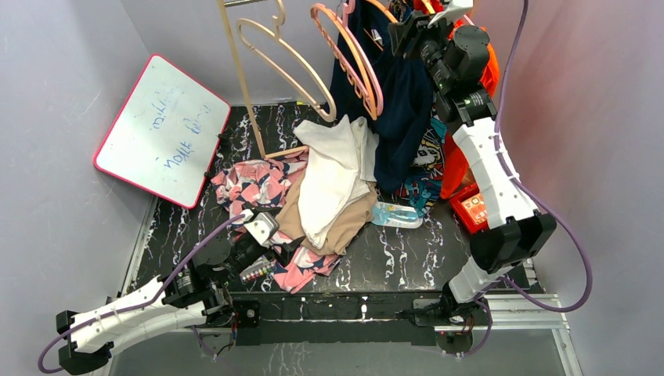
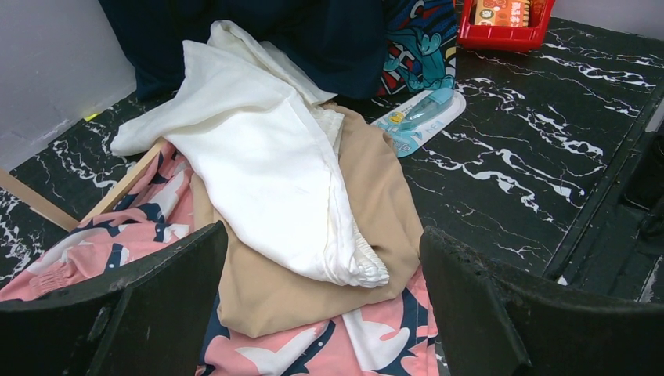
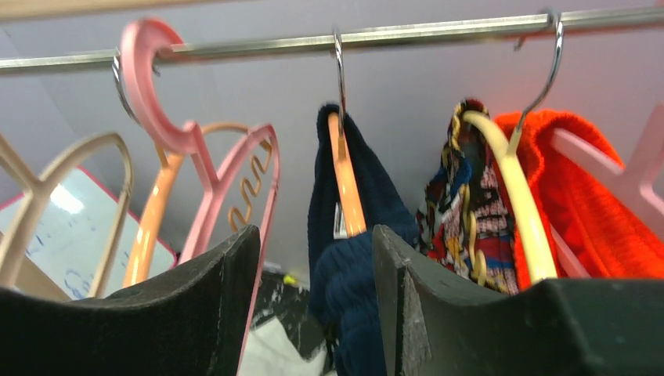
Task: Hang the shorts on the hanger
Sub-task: Place the hanger at the clothesline.
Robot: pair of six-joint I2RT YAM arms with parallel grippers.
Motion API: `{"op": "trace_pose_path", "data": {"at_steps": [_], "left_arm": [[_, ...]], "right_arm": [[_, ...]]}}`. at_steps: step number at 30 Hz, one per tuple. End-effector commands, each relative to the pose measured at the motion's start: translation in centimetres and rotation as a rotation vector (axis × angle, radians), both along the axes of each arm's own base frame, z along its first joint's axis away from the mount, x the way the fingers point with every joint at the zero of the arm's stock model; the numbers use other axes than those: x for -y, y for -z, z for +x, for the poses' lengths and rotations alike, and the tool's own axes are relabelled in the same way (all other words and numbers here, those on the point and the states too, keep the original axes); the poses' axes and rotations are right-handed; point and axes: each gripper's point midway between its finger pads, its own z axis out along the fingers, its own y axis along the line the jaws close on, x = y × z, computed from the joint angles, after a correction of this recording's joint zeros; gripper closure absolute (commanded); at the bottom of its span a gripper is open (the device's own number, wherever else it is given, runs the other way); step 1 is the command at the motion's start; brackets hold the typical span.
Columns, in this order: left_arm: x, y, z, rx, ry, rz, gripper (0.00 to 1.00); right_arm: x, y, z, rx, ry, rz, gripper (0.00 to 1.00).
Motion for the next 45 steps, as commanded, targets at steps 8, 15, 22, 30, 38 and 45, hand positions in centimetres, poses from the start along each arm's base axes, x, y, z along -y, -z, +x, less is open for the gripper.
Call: {"op": "trace_pose_path", "data": {"at_steps": [8,15,22,30,38,45], "left_arm": [[0.3,-0.8,-0.3,0.018,0.025,-0.032,0.08],[0.2,-0.9,-0.3,0.022,0.025,-0.036,0.09],[0.2,-0.9,-0.3,0.022,0.027,-0.034,0.09],[0.2,-0.8,-0.2,0.021,0.02,-0.03,0.09],[0.3,-0.7,-0.3,0.017,0.026,-0.026,0.09],[0.2,-0.6,-0.2,0.018,0.017,-0.02,0.09]], "right_arm": [[2.0,3.0,-2.1,-0.059,0.075,-0.088,0.46],[2.7,4.2,-3.5,-0.069,0.087,-0.111,0.62],[3.2,5.1,-4.4,-0.067,0.098,-0.134,0.81],[3.6,6.3,-5.6,-0.086,0.096,-0.138,0.78],[3.6,5.6,-6.2,-0.079,0.086,-0.131,0.45],[2.7,5.7,-3.7,-0.112,0.08,-0.107,0.37]]}}
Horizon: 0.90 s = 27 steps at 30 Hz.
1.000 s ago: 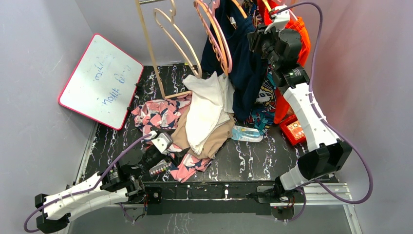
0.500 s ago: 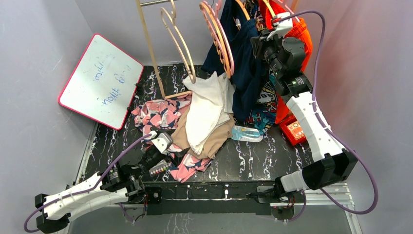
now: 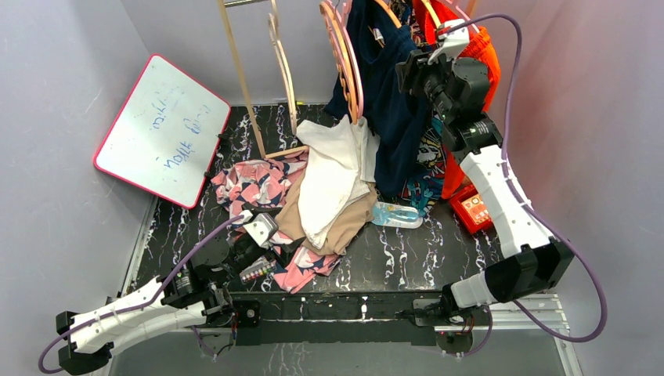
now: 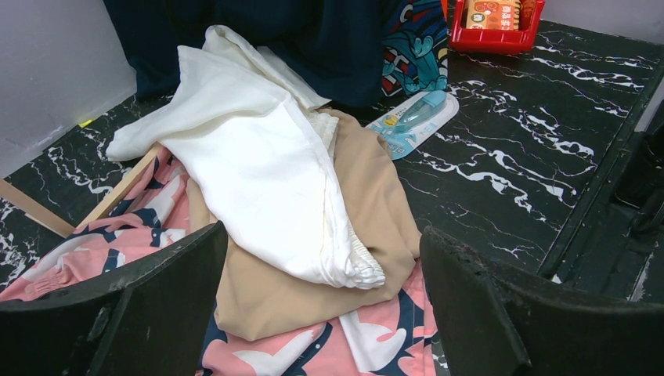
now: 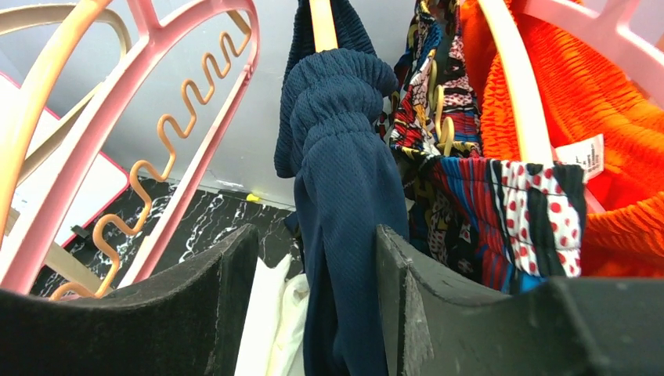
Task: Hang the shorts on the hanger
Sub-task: Place the hanger at the clothesline.
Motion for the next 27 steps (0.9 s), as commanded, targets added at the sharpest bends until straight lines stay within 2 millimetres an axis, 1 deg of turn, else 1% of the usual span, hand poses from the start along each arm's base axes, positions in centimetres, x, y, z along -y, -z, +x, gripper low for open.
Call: {"op": "trace_pose_path", "data": {"at_steps": [1,4,7,11,12,15,18,21,22,23,26,27], "left_arm": [[0.1,-0.4,0.2,0.014,-0.005,-0.012,0.09],[0.0,-0.3,0.2,0.013,-0.008,-0.007,0.08],[0.1,-0.2,0.3,0.012,-0.009,-0.002,0.08],[0.1,-0.1,0.3,0.012,-0.01,0.003,0.08],[0.1,0.0,0.3,0.011,-0.01,0.004,0.08],[0.2,0.1,0.3,0.01,-0.009,0.008,0.08],[0.3,0.1,0.3,0.008,-0.005,0.009,0.08],[0.4,0.2,0.3,0.007,-0.002,0.012,0.08],[0.4,0.2,0.3,0.006,-0.002,0.012,0.08],[0.4,0.2,0.3,0.006,-0.002,0.014,0.08],[0.3,0.2,0.4,0.006,-0.007,0.014,0.08],[0.3,0.2,0.3,0.006,-0.006,0.014,0.08]], "right_arm": [[-0.3,-2.1,1.2,0.032,0.007,0.038,0.37],[-0.6,-1.6,2.4,0.013,0.009,0.037,0.38],[-0.8,-1.8,3.0,0.023,0.013,0.049,0.41],[-0.8,-2.6,3.1,0.041,0.014,0.061,0.65],[-0.7,-2.9,3.0,0.05,0.017,0.065,0.67],[-0.2,-3.5,2.0,0.071,0.027,0.066,0.67],[0.4,-3.1,1.1,0.079,0.042,0.054,0.68],[1.1,-2.8,0.6,0.081,0.063,0.039,0.79],[1.3,-3.0,0.5,0.087,0.069,0.036,0.82],[1.7,-4.8,0.0,0.127,0.083,0.048,0.84],[1.7,-7.0,-0.5,0.165,0.076,0.072,0.81],[1.6,-7.4,-0.6,0.167,0.066,0.075,0.8]]}}
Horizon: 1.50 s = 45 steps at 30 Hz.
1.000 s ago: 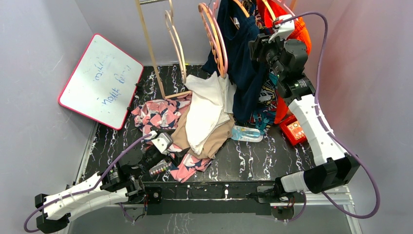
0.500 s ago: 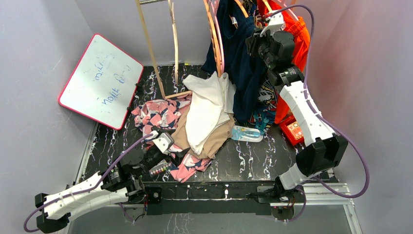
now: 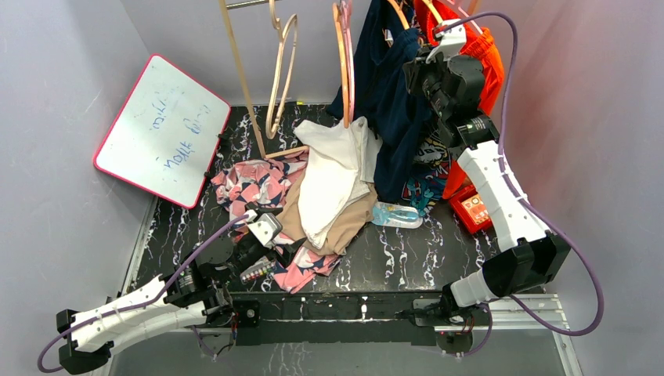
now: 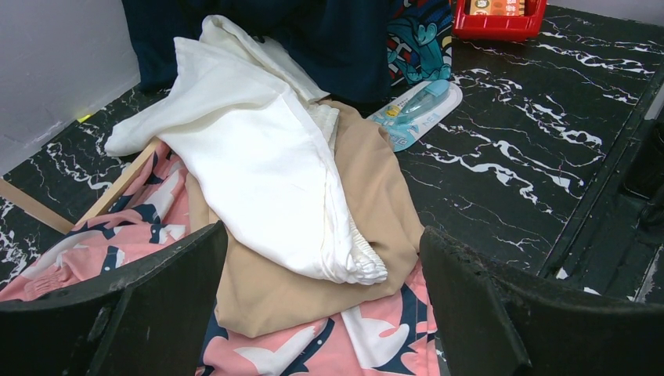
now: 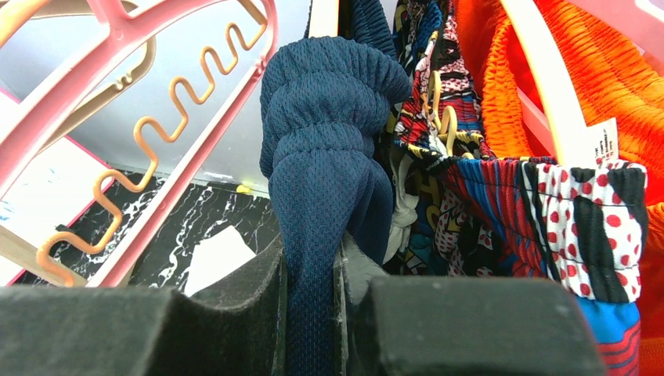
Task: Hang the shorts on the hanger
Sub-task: Place the hanger at the clothesline, then reset both arms
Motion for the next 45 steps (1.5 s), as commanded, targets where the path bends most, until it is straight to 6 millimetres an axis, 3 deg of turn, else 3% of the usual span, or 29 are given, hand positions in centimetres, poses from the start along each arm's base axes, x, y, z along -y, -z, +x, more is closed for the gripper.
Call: {"op": "trace_pose_path", "data": {"at_steps": [1,9,13,19,25,28,29,31,35,37,42,45], "left_arm": [[0.1,-0.4,0.2,0.013,-0.005,-0.015,0.08],[0.0,-0.3,0.2,0.013,-0.005,-0.014,0.08],[0.1,-0.2,0.2,0.009,-0.006,-0.01,0.07],[-0.3,-0.5,0.5,0.01,-0.038,-0.024,0.02],[-0.8,-0.6,1.1,-0.047,-0.108,-0.064,0.02],[-1.3,-0.9,1.5,-0.196,-0.221,-0.161,0.02],[-1.6,-0.5,1.8,-0.265,-0.284,-0.21,0.02],[-2.3,0.5,2.1,-0.404,-0.407,-0.303,0.02],[-3.3,3.5,2.1,-0.593,-0.606,-0.377,0.01],[-3.6,4.4,2.1,-0.608,-0.649,-0.33,0.02],[-4.3,3.8,3.0,-0.562,-0.731,-0.275,0.02],[-4.7,2.6,3.5,-0.524,-0.751,-0.262,0.02]], "right_arm": [[1.3,-8.8,-2.1,0.214,0.025,0.075,0.78],[1.8,-3.8,-2.2,0.124,0.047,0.06,0.59],[1.6,-5.1,-3.7,0.135,0.018,0.084,0.43],[2.4,-7.9,-8.0,0.144,-0.005,0.192,0.32],[4.6,-7.9,-13.4,0.06,0.038,0.284,0.22],[6.1,-4.4,-16.0,-0.018,0.088,0.33,0.18],[6.6,-2.8,-16.8,-0.046,0.11,0.35,0.11],[8.0,1.6,-18.1,-0.127,0.193,0.402,0.03],[11.3,7.6,-20.4,-0.211,0.388,0.503,0.02],[12.2,10.0,-20.9,-0.252,0.449,0.519,0.02],[11.8,16.1,-21.2,-0.416,0.499,0.516,0.02],[11.4,17.2,-21.3,-0.43,0.486,0.531,0.02]]}}
